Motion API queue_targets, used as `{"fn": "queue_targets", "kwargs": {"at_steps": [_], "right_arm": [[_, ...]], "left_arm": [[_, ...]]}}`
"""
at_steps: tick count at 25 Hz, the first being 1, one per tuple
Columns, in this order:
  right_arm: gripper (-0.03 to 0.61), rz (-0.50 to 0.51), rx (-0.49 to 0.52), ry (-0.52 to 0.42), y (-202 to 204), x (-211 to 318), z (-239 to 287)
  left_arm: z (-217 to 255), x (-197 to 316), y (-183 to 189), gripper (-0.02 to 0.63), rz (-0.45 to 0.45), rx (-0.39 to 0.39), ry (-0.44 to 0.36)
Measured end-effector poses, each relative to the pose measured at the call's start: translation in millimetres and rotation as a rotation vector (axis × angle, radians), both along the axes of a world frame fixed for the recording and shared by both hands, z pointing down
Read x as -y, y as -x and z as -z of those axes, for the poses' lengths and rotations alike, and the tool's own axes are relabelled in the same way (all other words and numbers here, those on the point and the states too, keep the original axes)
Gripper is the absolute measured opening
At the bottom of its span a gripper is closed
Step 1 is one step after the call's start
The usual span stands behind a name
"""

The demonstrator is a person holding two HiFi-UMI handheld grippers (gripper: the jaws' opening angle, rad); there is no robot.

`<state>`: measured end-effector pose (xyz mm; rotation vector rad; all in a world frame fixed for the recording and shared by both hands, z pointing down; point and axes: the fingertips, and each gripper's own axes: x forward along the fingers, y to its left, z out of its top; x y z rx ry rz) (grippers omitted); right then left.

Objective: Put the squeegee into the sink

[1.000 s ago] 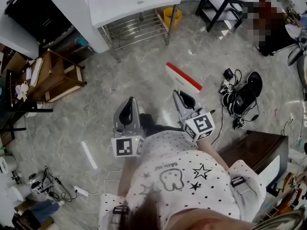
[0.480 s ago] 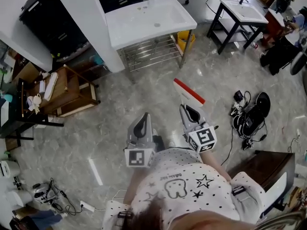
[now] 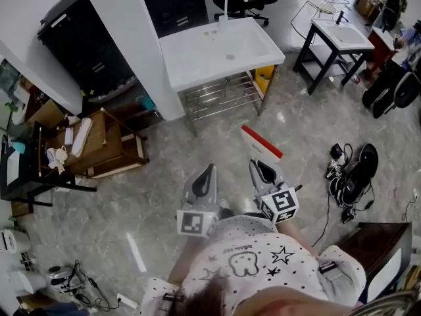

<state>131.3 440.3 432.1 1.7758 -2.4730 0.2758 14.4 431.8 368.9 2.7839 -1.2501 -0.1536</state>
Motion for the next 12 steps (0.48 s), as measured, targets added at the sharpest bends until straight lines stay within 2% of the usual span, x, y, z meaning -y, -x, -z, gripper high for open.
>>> {"fn": "queue_targets", "kwargs": {"at_steps": [5, 12], "right_arm": [[0.022, -0.025, 0.012, 0.008, 6, 13, -5], [0.023, -0.025, 0.026, 0.032, 1, 28, -13]], "left_arm": [[-5, 16, 10, -0.005, -0.018, 0.0, 0.015], [-12, 34, 11, -0.003, 0.007, -0.004, 0.041]]}}
